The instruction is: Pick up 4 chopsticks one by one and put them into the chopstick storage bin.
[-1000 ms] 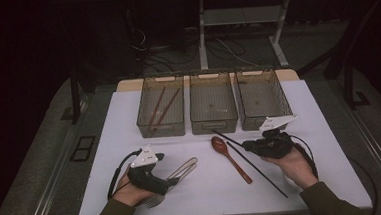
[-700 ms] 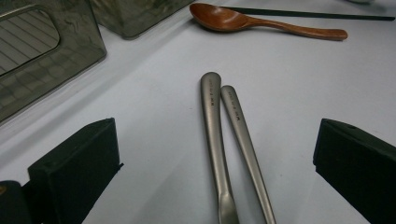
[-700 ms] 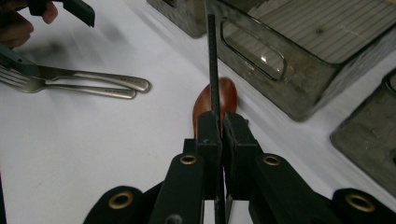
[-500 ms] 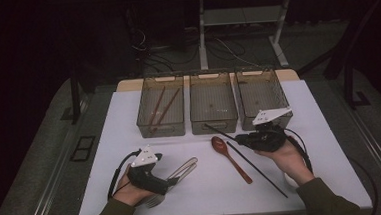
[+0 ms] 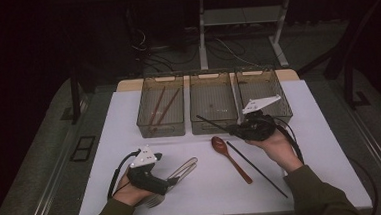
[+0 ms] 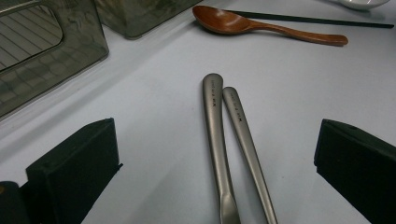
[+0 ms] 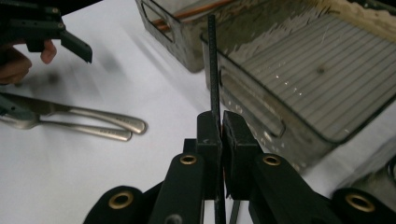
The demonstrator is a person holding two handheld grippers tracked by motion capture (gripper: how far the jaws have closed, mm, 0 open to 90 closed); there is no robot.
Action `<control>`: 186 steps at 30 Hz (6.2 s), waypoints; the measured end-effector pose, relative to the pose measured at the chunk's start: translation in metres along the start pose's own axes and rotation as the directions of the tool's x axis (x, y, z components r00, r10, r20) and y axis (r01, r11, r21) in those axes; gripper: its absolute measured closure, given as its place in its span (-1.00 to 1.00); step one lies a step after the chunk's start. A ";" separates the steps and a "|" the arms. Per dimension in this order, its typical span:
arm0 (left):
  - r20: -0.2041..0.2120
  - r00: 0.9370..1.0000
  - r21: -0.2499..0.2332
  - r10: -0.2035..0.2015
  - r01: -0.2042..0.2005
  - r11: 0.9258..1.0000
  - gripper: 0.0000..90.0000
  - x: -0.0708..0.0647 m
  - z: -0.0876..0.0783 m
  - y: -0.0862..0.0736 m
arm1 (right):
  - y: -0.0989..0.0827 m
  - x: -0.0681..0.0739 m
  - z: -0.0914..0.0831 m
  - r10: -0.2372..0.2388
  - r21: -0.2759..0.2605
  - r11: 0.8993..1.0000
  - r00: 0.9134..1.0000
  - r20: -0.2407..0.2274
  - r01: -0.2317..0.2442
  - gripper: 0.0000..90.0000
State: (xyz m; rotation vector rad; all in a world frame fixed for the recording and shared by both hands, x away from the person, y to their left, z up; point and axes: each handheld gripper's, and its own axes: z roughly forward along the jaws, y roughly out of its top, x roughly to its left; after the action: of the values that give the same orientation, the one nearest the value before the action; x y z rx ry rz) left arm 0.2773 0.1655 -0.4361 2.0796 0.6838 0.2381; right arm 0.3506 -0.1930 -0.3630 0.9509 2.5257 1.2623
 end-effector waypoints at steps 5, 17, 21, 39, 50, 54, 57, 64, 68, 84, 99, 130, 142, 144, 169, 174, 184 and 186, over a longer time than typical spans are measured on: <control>0.006 1.000 0.003 -0.004 0.004 1.000 -1.00 -0.001 0.001 0.000 | 0.014 0.000 0.006 -0.009 -0.004 1.000 1.000 0.006 0.009 0.90; 0.015 1.000 0.003 -0.004 0.004 1.000 -1.00 -0.002 0.001 0.000 | 0.047 -0.001 0.025 -0.013 -0.012 1.000 1.000 0.016 0.014 0.90; 0.015 1.000 0.002 -0.009 0.009 1.000 -1.00 -0.001 0.002 -0.001 | 0.057 0.000 0.033 -0.018 -0.012 1.000 1.000 0.018 0.018 0.90; 0.018 1.000 -0.002 -0.008 0.008 1.000 -1.00 -0.001 0.002 0.000 | 0.101 0.003 0.089 -0.004 0.016 1.000 0.999 0.032 0.004 0.90; 0.021 1.000 0.000 0.000 0.000 1.000 -1.00 -0.001 0.002 -0.001 | 0.127 0.002 0.133 0.004 0.049 0.999 0.998 0.064 -0.007 0.90; 0.025 1.000 0.001 -0.001 0.001 1.000 -1.00 -0.001 0.001 -0.001 | 0.131 0.002 0.150 0.014 0.063 0.998 0.997 0.070 -0.018 0.90; 0.029 1.000 0.002 0.002 -0.002 1.000 -1.00 -0.001 0.001 0.000 | 0.134 0.002 0.162 0.018 0.076 0.997 0.997 0.077 -0.023 0.90; 0.037 0.999 0.000 0.006 -0.006 1.000 -1.00 -0.001 0.001 -0.001 | 0.144 0.002 0.186 0.027 0.101 0.994 0.994 0.102 -0.038 0.90; 0.041 0.999 -0.006 0.002 -0.002 1.000 -1.00 -0.001 0.001 -0.001 | 0.146 0.003 0.197 0.035 0.115 0.992 0.993 0.111 -0.048 0.90; 0.048 0.999 -0.013 0.004 -0.004 1.000 -1.00 -0.001 0.000 0.000 | 0.158 0.010 0.212 0.030 0.136 0.990 0.994 0.105 -0.044 0.79; 0.046 0.999 -0.014 0.009 -0.008 1.000 -1.00 -0.001 0.000 0.000 | 0.156 0.004 0.193 0.044 0.093 0.994 0.998 0.049 -0.049 0.16; 0.032 0.999 -0.004 -0.012 0.012 1.000 -1.00 -0.001 0.002 0.000 | 0.092 -0.007 0.084 -0.007 0.032 0.999 0.998 0.059 0.005 -0.33; -0.006 1.000 0.007 -0.028 0.028 1.000 -1.00 -0.003 0.006 0.000 | 0.062 -0.012 0.047 -0.013 0.033 0.999 0.997 0.070 0.010 -0.39; -0.014 1.000 0.010 -0.017 0.017 1.000 -0.99 -0.003 0.005 0.001 | 0.056 -0.013 0.041 -0.002 0.029 1.000 0.997 0.076 0.000 -0.39; -0.024 1.000 0.013 -0.005 0.006 1.000 -0.98 -0.003 0.003 0.003 | -0.033 -0.016 -0.018 0.066 -0.010 0.998 0.994 0.088 -0.065 -0.38; -0.025 1.000 0.017 0.003 -0.002 1.000 -0.98 -0.004 0.003 0.003 | -0.046 -0.012 -0.023 0.066 -0.001 0.998 0.994 0.089 -0.066 -0.38; -0.021 1.000 0.020 0.007 -0.006 1.000 -0.98 -0.004 0.003 0.003 | -0.070 -0.002 -0.026 0.066 0.047 0.996 0.996 0.067 -0.069 -0.30; -0.021 1.000 0.018 0.006 -0.005 1.000 -0.98 -0.004 0.004 0.003 | -0.075 0.000 -0.027 0.071 0.057 0.996 0.995 0.068 -0.075 -0.24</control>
State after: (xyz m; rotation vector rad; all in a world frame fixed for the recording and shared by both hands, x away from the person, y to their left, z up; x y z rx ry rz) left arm 0.2765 0.1597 -0.4357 2.0990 0.6955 0.2581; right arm 0.3045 -0.2445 -0.4034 1.0887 2.5123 1.1607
